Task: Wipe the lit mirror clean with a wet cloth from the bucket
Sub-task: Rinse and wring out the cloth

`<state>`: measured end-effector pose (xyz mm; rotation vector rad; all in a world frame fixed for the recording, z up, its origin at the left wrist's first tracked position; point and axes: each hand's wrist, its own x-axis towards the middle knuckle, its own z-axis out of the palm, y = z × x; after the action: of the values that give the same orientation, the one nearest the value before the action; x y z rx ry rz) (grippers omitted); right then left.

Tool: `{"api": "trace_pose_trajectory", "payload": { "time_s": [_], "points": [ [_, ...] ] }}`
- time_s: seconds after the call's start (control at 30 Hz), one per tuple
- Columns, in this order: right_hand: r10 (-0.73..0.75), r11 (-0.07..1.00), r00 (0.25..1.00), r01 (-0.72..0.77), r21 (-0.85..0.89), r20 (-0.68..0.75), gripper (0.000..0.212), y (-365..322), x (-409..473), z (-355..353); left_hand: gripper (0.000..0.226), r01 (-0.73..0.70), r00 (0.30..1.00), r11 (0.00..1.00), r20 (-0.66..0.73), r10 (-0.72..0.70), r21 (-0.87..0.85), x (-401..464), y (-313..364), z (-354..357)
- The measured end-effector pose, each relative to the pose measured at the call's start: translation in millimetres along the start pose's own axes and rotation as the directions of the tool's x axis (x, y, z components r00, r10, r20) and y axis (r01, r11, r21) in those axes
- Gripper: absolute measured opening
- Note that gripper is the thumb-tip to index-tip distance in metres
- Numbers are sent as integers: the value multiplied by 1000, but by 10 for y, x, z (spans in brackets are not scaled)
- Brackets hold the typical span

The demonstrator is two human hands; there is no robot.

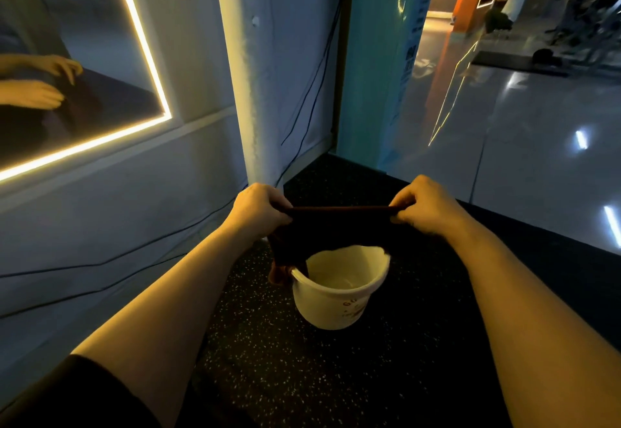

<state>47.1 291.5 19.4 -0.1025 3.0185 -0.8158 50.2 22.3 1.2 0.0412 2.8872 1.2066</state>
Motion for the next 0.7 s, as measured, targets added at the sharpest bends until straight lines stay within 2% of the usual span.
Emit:
{"api": "trace_pose_trajectory", "payload": {
  "time_s": [0.07,0.1,0.17,0.23,0.33,0.37,0.4,0.47,0.5,0.53,0.57,0.63,0.67,0.7],
  "points": [
    [-53,998,997,54,19,-55,12,-24,10,-36,4,-80,988,982,-120,101,168,-6,-20,-27],
    [-58,997,995,61,38,-81,10,-34,7,-51,5,-102,983,980,-136,126,169,11,-49,-51],
    [-27,996,991,38,85,-128,10,-21,16,-56,10,-90,992,993,-100,82,-79,30,-65,-88],
    [4,997,990,6,73,-141,17,-42,24,-11,15,-14,999,947,-47,-1,-322,31,-41,-51],
    [34,999,984,-30,26,-176,21,-230,31,129,20,65,996,890,-20,-83,-452,-11,95,114],
    [41,995,985,-26,92,-170,23,-347,9,182,20,110,993,834,35,-108,-541,-28,162,173],
    [55,970,991,-24,242,-121,23,-464,-33,221,21,174,985,755,121,-125,-633,-48,237,223],
    [59,808,992,-111,579,109,24,-644,-131,256,28,314,943,587,314,-105,-746,-134,395,305],
    [39,727,975,-178,664,219,27,-684,-168,260,28,331,933,567,351,-79,-754,-163,443,355],
    [45,691,968,-210,692,248,32,-667,-179,257,25,312,939,588,336,-72,-746,-175,467,406],
    [98,663,974,-218,716,205,35,-634,-190,239,20,282,951,623,297,-82,-730,-183,486,444],
    [274,644,962,-197,739,18,37,-481,-185,213,17,254,963,641,252,-97,-725,-190,497,483],
    [317,632,948,-215,745,5,37,-381,-202,195,18,270,958,603,274,-87,-751,-181,514,500],
    [306,608,947,-274,745,99,34,-286,-259,181,20,294,948,542,311,-63,-787,-165,520,517]
  ]
}}
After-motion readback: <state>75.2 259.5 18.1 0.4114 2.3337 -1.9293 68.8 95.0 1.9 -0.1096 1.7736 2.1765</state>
